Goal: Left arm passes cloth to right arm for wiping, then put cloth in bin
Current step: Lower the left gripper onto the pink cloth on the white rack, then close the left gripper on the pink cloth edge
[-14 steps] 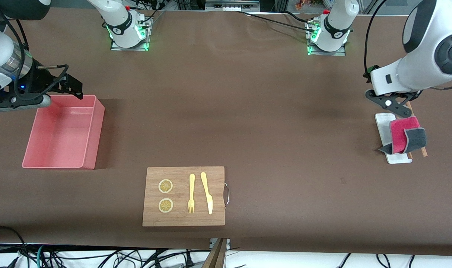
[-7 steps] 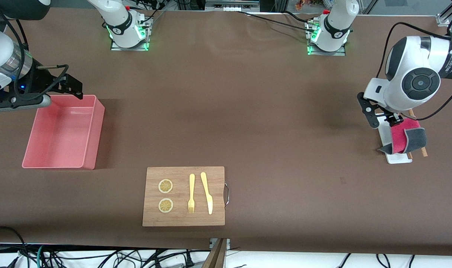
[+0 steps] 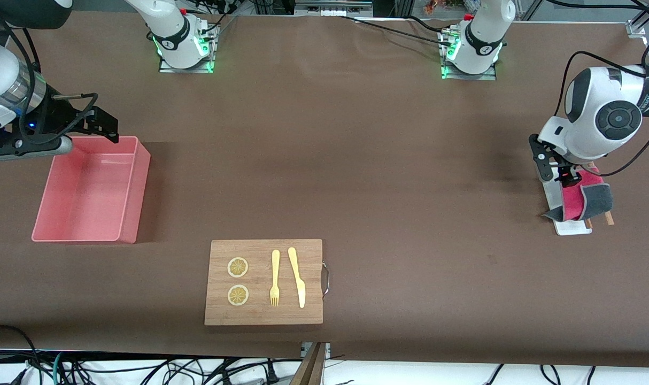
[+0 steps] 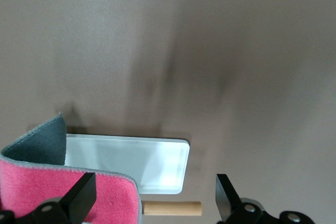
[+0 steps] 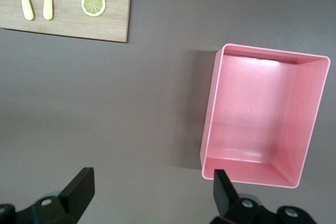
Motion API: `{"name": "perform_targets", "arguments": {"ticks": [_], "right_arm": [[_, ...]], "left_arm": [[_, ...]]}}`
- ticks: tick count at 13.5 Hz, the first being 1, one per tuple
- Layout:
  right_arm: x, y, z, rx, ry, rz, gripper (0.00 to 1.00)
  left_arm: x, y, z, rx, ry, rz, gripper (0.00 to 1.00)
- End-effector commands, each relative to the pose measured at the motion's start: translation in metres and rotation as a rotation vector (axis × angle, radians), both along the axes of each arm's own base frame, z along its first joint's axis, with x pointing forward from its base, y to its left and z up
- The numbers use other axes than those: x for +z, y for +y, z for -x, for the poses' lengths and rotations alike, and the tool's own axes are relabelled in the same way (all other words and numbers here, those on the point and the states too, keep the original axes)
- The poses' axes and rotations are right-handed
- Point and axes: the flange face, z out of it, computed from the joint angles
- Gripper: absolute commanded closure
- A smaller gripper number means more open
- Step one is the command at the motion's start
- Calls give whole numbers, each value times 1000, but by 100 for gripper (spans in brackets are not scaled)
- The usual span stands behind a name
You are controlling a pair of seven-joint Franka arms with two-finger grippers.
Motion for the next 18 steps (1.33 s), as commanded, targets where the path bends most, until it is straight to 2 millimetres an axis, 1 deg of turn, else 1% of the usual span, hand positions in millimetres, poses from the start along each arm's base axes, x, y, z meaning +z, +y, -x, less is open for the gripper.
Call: {"name": "perform_targets", "arguments": {"ticks": [1, 2, 4, 6, 7, 8, 9, 10, 11, 12, 13, 14, 15, 16, 18], "right_arm": [[7, 12, 1, 32, -6, 8, 0], [7, 15, 1, 37, -9, 9, 0], [6, 9, -1, 28, -13, 7, 0], [7, 11, -1, 29, -16, 7, 0], [7, 13, 0, 34, -14, 8, 0], [7, 13, 0, 34, -12, 7, 0], [7, 14, 0, 34, -13, 6, 0], [7, 13, 0, 33, -10, 6, 0], [7, 13, 1, 33, -7, 6, 0], [7, 14, 1, 35, -7, 6, 0], [7, 14, 1, 35, -7, 8, 0], [7, 14, 1, 35, -7, 8, 0], [7, 14, 1, 35, -7, 8, 0], [7, 14, 1, 35, -7, 8, 0], [7, 14, 1, 35, -7, 8, 0]], "left_arm": [[-14, 22, 6, -54, -10, 6, 0], [-17, 23, 6, -52, -9, 9, 0], [-22, 31, 6, -50, -14, 16, 0], [-33, 33, 4, -57, -16, 27, 0], [-36, 41, 3, -62, -35, 34, 0], [-43, 45, 2, -83, -37, 43, 0], [-48, 51, 3, -87, -36, 50, 2], [-49, 54, 3, -84, -37, 51, 11], [-49, 54, 3, -82, -39, 51, 36], [-49, 54, 3, -84, -39, 51, 52], [-48, 54, 2, -84, -40, 50, 71], [-47, 54, 2, -83, -40, 49, 85], [-45, 55, 1, -84, -41, 48, 96], [-44, 55, 1, -83, -41, 47, 100], [-36, 54, -5, -114, -47, 42, 100]]}}
